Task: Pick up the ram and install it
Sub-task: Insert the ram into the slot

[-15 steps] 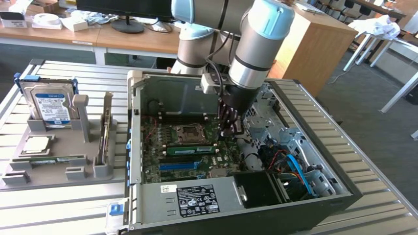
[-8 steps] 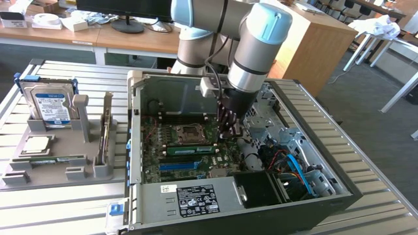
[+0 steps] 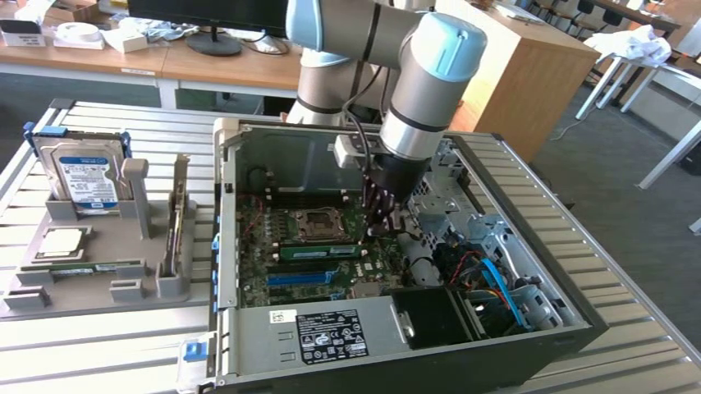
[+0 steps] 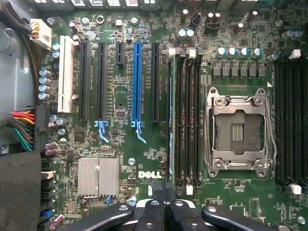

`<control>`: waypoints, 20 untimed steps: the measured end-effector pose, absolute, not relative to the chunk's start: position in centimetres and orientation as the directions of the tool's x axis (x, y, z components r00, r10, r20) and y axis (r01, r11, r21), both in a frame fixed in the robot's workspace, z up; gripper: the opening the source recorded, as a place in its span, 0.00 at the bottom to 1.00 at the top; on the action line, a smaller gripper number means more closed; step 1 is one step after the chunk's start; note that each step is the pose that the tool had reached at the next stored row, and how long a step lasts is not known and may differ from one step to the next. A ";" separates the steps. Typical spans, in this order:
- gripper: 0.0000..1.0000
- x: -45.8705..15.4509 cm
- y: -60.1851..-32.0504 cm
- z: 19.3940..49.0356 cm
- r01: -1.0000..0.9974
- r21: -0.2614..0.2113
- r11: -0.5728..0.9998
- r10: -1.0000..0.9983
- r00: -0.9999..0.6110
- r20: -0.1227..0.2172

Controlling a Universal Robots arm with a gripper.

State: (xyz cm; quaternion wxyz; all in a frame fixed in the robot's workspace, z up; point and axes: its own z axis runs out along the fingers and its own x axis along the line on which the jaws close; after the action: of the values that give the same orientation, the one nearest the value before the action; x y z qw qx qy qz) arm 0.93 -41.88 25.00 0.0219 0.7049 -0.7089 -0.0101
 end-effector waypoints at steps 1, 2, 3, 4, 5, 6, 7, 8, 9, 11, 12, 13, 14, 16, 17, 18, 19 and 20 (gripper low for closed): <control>0.10 0.9 -41.9 25.0 -0.999 0.045 0.006 -1.000 -0.005 0.017; 0.10 0.9 -41.9 25.0 -0.999 0.045 0.006 -1.000 -0.005 0.017; 0.10 0.9 -41.9 25.0 -0.999 0.045 0.006 -1.000 -0.005 0.017; 0.10 0.9 -41.9 25.0 -0.999 0.045 0.006 -1.000 -0.005 0.017; 0.10 0.9 -41.8 25.0 -0.999 0.045 0.006 -1.000 -0.005 0.016; 0.10 0.9 -41.6 25.0 -0.999 0.045 0.006 -1.000 -0.005 0.016; 0.10 0.9 -41.4 25.0 -0.999 0.045 0.006 -1.000 -0.005 0.017; 0.10 0.9 -41.2 24.9 -0.999 0.045 0.006 -1.000 -0.005 0.017; 0.10 0.9 -41.0 24.9 -0.999 0.045 0.006 -1.000 -0.005 0.017; 0.10 0.9 -40.7 24.9 -0.999 0.045 0.006 -1.000 -0.005 0.017; 0.10 0.9 -40.7 24.8 -0.999 0.045 0.006 -1.000 -0.005 0.017; 0.10 0.9 -40.7 24.8 -0.999 0.045 0.006 -1.000 -0.005 0.017; 0.10 0.9 -40.7 24.8 -0.999 0.045 0.006 -1.000 -0.005 0.017; 0.10 0.9 -40.7 24.8 -0.999 0.045 0.006 -1.000 -0.005 0.017; 0.10 0.9 -40.7 24.8 -0.999 0.045 0.006 -1.000 -0.005 0.017; 0.10 0.9 -40.7 24.7 -0.999 0.045 0.006 -1.000 -0.005 0.017; 0.10 0.9 -40.7 24.6 -0.999 0.045 0.006 -1.000 -0.005 0.017; 0.10 0.9 -40.7 24.5 -0.999 0.045 0.006 -1.000 -0.005 0.017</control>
State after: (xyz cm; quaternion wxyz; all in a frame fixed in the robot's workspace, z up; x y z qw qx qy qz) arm 0.93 -40.69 24.49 0.0218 0.7049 -0.7089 -0.0102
